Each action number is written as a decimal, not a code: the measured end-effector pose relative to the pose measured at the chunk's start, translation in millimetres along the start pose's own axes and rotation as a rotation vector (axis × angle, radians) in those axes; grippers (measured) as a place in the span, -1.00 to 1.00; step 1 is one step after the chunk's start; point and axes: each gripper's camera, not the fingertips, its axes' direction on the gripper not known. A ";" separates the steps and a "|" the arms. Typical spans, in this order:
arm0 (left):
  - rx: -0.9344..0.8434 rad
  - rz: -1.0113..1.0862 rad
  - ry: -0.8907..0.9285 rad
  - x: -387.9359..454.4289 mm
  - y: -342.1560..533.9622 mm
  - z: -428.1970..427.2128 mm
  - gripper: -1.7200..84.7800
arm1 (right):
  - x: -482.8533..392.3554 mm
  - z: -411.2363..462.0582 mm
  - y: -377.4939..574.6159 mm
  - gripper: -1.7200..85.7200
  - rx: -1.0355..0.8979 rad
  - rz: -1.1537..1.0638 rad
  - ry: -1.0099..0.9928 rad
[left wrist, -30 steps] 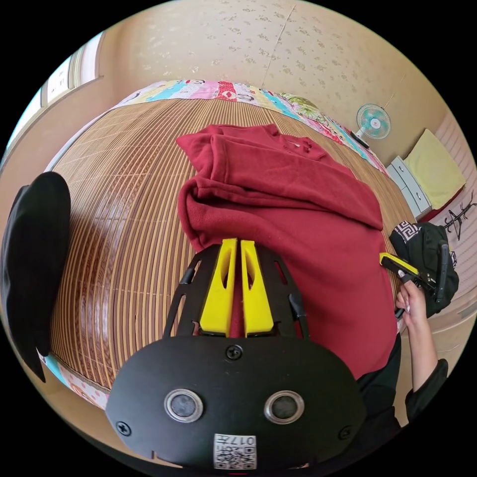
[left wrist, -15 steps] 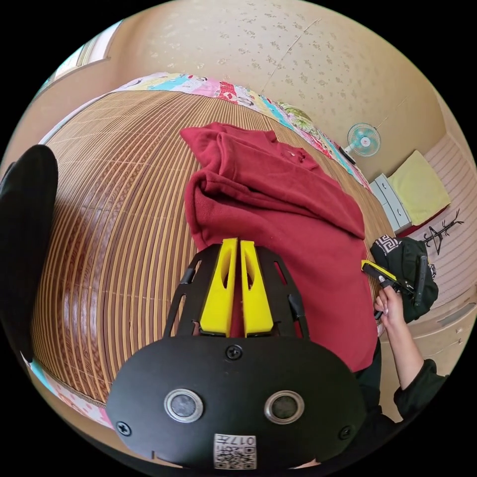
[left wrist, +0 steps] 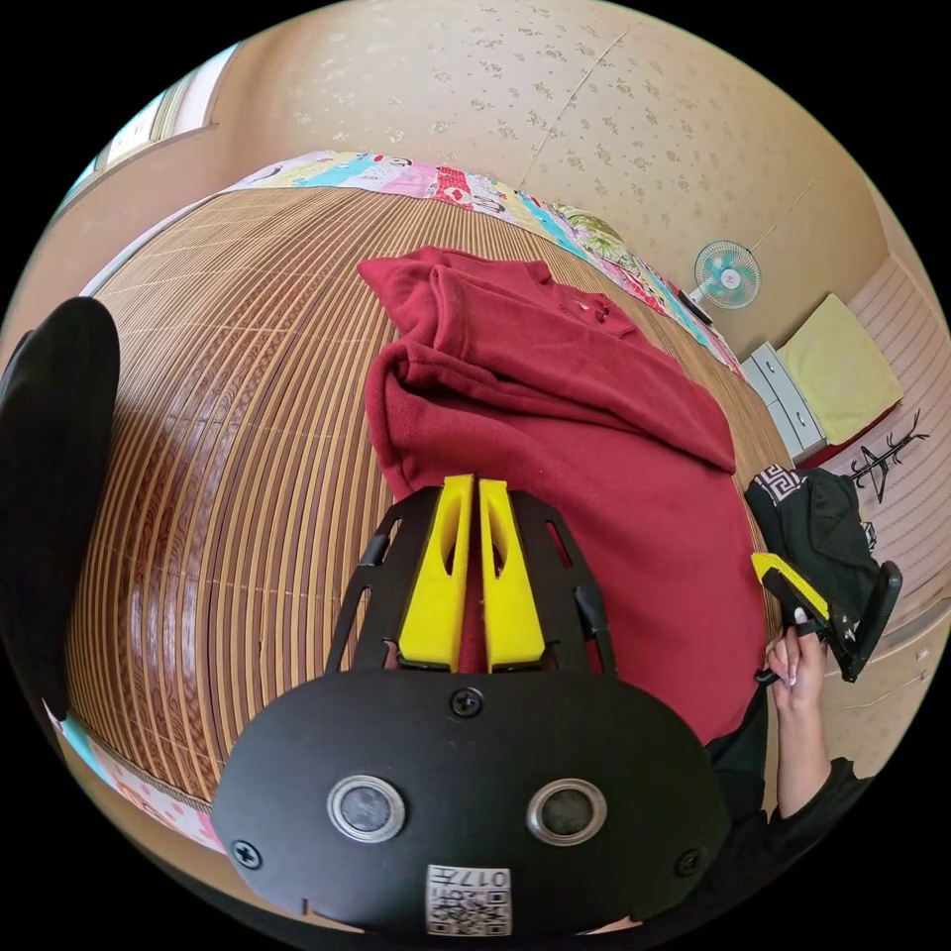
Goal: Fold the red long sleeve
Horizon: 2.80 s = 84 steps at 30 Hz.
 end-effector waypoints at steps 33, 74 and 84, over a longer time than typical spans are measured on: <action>0.018 -0.016 0.258 -22.6 207.8 -215.8 -0.67 | 33.2 -1.5 0.0 -0.95 0.056 0.013 -0.122; 0.012 0.019 0.779 -94.0 251.2 -362.6 -0.84 | 300.9 -87.6 146.8 -0.87 -0.145 0.277 -0.928; 0.497 0.109 1.347 -113.8 246.6 -497.0 -0.85 | 324.9 -231.0 136.3 -0.89 0.424 0.084 -1.383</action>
